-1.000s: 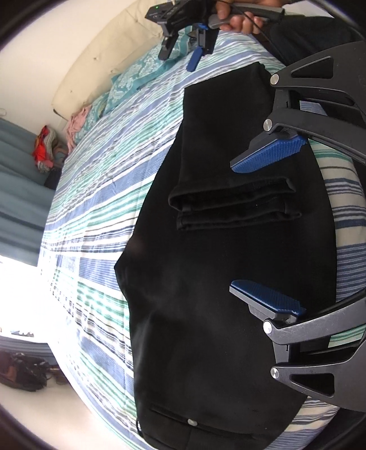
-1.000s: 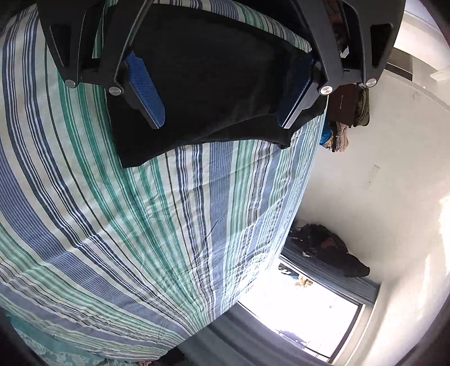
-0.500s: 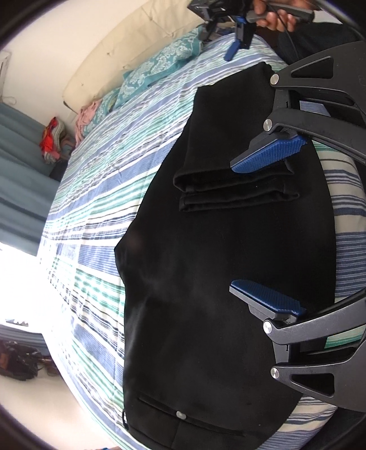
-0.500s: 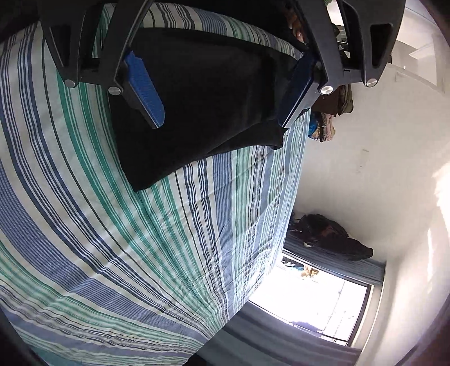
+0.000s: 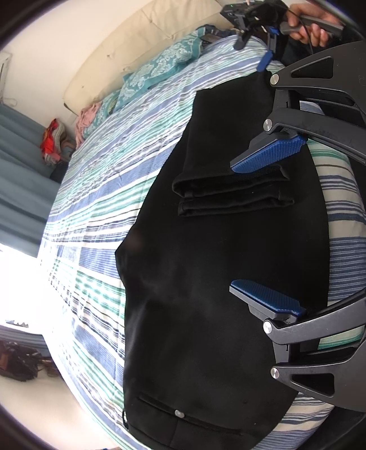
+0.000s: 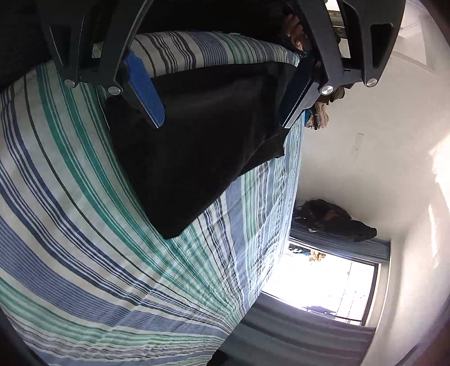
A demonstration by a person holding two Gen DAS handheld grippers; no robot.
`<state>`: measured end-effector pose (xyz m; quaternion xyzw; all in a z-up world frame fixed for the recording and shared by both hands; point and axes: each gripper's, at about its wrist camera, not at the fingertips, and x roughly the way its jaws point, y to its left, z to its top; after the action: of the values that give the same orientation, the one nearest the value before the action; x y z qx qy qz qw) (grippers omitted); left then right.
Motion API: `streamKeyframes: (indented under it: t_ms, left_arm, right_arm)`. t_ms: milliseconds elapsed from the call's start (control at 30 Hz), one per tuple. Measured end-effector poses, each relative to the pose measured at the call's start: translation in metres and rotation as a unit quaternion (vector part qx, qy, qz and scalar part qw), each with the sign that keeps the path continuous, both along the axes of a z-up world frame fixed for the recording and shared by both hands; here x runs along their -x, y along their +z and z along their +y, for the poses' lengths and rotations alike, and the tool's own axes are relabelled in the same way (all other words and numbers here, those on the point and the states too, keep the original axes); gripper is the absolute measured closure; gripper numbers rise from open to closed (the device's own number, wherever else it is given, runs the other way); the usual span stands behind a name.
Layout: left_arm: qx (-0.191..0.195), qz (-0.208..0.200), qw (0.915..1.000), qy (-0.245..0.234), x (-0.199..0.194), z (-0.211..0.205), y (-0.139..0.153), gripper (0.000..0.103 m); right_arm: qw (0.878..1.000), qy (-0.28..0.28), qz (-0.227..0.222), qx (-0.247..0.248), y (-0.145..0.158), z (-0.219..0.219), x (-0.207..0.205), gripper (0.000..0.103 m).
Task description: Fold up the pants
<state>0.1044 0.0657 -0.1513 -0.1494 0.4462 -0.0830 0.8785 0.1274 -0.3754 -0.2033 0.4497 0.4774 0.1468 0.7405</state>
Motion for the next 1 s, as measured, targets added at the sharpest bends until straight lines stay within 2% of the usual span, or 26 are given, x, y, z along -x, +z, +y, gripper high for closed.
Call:
streamKeyframes:
  t_ms: [33, 67, 167, 300, 367, 500, 600, 700, 767, 833, 1000]
  left_arm:
    - [-0.005, 0.003, 1.0, -0.002, 0.001, -0.002, -0.001, 0.023]
    - [-0.01, 0.003, 0.9999, -0.004, 0.002, -0.003, -0.001, 0.023]
    - [-0.015, -0.002, 0.9999, -0.007, 0.005, -0.003, -0.001, 0.023]
    - [-0.014, 0.004, 0.9999, -0.005, 0.001, -0.005, -0.006, 0.023]
    - [-0.017, 0.0, 0.9998, -0.007, 0.003, -0.006, -0.005, 0.023]
    - [-0.027, -0.008, 0.9996, -0.004, 0.008, -0.001, 0.0, 0.023]
    - [-0.02, -0.01, 0.9997, 0.009, 0.009, 0.009, 0.0, 0.023]
    - [0.003, 0.006, 0.9997, 0.022, 0.001, 0.016, -0.006, 0.023]
    - [0.012, 0.014, 0.9995, 0.024, -0.004, 0.015, -0.01, 0.023]
    - [0.013, 0.014, 0.9996, 0.019, -0.004, 0.011, -0.009, 0.023]
    - [-0.003, 0.004, 1.0, 0.005, 0.002, 0.005, -0.001, 0.022]
  right_arm:
    - [1.0, 0.001, 0.019, 0.002, -0.014, 0.001, 0.004, 0.027]
    - [1.0, -0.008, 0.019, -0.006, -0.022, -0.001, 0.009, 0.031]
    - [0.998, -0.039, -0.018, -0.036, -0.009, -0.014, 0.016, 0.03]
    - [0.998, -0.052, -0.037, -0.03, 0.01, -0.025, -0.012, 0.025]
    - [0.998, -0.052, -0.023, -0.03, 0.004, -0.028, -0.034, 0.023]
    - [0.997, -0.057, 0.038, -0.027, -0.038, -0.033, -0.061, 0.024]
    - [0.998, -0.065, 0.0, -0.024, -0.019, -0.036, -0.054, 0.024]
    - [0.997, -0.06, -0.048, -0.002, 0.016, -0.03, -0.036, 0.022]
    - [0.997, -0.041, -0.067, 0.002, 0.028, -0.016, -0.024, 0.022]
    - [0.996, -0.019, -0.08, 0.02, 0.03, 0.003, -0.01, 0.022]
    - [0.986, 0.036, -0.1, 0.125, 0.025, 0.051, 0.013, 0.022]
